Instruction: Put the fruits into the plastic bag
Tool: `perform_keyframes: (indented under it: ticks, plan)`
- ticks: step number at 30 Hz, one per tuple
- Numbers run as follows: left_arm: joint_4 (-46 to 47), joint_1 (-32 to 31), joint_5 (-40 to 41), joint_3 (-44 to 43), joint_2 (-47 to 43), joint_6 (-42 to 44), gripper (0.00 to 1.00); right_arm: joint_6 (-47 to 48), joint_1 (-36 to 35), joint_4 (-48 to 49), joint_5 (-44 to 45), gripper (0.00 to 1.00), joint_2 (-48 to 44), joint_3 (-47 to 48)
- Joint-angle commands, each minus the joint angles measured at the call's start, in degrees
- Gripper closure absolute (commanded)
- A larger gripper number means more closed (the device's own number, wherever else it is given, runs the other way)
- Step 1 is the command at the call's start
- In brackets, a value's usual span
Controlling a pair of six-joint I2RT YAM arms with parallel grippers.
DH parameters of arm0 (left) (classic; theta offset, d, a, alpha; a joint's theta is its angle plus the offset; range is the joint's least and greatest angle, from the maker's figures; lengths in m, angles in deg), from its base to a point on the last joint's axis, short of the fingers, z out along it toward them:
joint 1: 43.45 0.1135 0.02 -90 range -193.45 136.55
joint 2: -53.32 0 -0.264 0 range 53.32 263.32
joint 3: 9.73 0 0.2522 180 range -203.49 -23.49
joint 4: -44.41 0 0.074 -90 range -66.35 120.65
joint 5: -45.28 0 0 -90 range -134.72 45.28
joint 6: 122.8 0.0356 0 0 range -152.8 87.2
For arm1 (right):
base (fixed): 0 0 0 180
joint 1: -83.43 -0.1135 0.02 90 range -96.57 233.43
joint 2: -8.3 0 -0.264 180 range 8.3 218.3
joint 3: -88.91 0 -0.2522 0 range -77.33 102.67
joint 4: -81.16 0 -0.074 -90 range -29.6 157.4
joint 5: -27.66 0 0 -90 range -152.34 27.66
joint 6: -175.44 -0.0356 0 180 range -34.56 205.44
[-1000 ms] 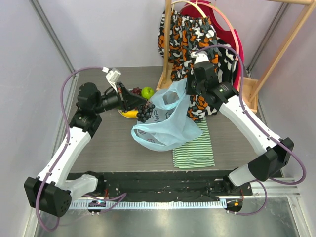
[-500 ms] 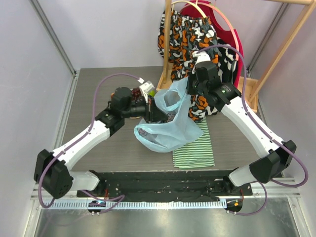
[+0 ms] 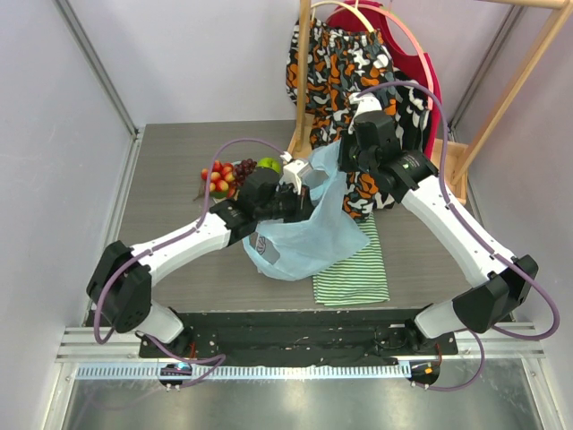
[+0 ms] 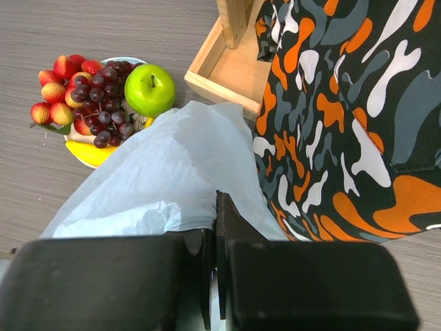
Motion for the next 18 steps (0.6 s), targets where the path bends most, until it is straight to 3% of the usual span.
perform_keyframes:
  ticks: [1,3,6,7,10,13,18]
  plan:
    - [4.69,-0.64,5.42,-2.45,1.43,-1.61,1.0,-0.6,0.18,1.76,-0.63,0.99,-1.81,1.49]
    - [5.13,-0.64,4.81,-2.36,1.34,-1.35,0.96,-0.6,0.18,1.76,-0.54,0.99,-1.99,1.41]
    - [5.14,-0.72,4.46,-1.75,0.38,-0.3,0.71,-0.6,0.27,1.76,-0.37,0.99,-1.9,1.41]
    - [5.14,-0.64,4.45,-1.57,0.11,0.57,0.56,-0.51,0.18,1.76,-0.28,0.99,-1.81,1.4]
    - [5.92,-0.72,3.84,-0.52,-0.94,1.72,0.36,-0.51,0.18,1.76,-0.37,0.99,-1.64,1.49]
    - [6.8,-0.72,3.23,0.28,-1.29,1.99,0.29,-0.6,0.27,1.67,-0.28,0.99,-1.29,1.49]
    - [7.33,-0.72,3.23,0.98,-2.7,2.86,0.26,-0.6,0.18,1.76,-0.1,0.99,-1.2,1.49]
